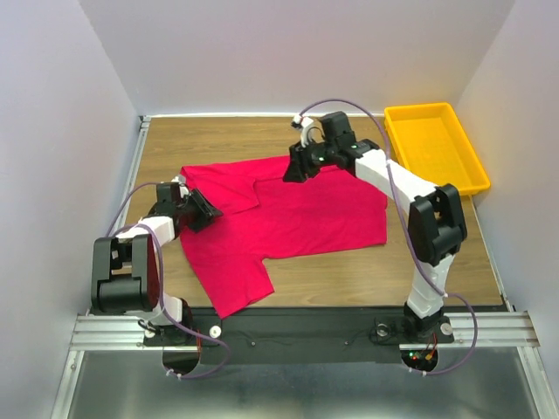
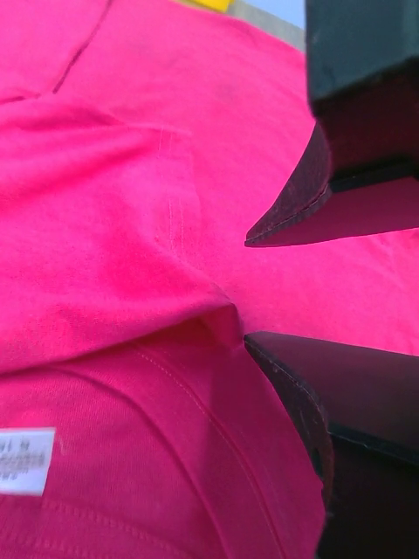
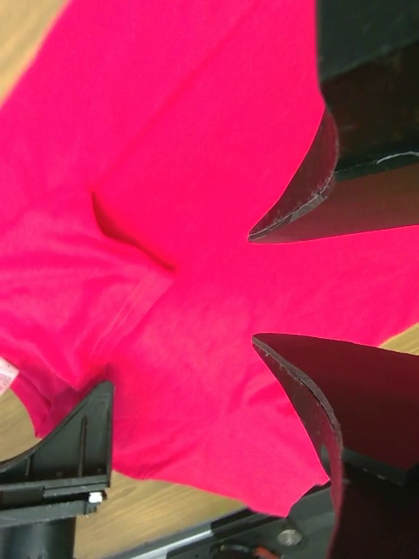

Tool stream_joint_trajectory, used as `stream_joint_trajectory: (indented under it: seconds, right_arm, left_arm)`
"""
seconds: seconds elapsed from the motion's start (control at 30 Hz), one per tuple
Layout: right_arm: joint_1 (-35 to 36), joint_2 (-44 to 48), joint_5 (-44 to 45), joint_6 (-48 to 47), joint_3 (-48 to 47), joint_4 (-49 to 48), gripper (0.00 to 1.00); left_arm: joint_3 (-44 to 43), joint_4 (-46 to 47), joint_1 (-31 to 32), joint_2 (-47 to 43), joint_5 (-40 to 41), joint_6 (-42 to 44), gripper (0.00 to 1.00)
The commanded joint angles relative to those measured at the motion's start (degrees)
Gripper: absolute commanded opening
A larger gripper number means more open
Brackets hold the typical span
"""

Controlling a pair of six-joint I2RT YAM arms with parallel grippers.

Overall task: Fold and stack the t-shirts
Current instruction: Fold the tshirt

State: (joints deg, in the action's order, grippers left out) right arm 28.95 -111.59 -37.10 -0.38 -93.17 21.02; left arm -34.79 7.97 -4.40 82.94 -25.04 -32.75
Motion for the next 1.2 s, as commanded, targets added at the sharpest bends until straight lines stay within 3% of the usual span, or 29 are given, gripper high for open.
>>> stream_joint_trajectory:
  seconds: [0.0, 0.23, 0.77, 1.17]
  right_arm:
    - [-3.3, 4.2, -2.6, -4.6, 3.9, 0.3, 0.52]
    - [-7.1, 7.8, -4.3, -4.5, 8.7, 0.2, 0.52]
    - [-9.0, 7.9, -5.9, -3.1, 8.8, 0.1, 0.52]
    - [-9.8, 8.0, -6.2, -2.9, 9.0, 0.1, 0.52]
  left_arm:
    - [-3.7, 3.0, 1.4, 1.1, 4.8, -0.6, 0.54]
    - [-5.8, 0.6, 3.3, 1.6, 9.6, 1.5, 0.52]
    - [-9.0, -6.6, 7.0, 0.5, 17.7, 5.6, 0.52]
    - [-10.0, -6.6, 7.3, 3.1, 16.4, 6.0, 0.52]
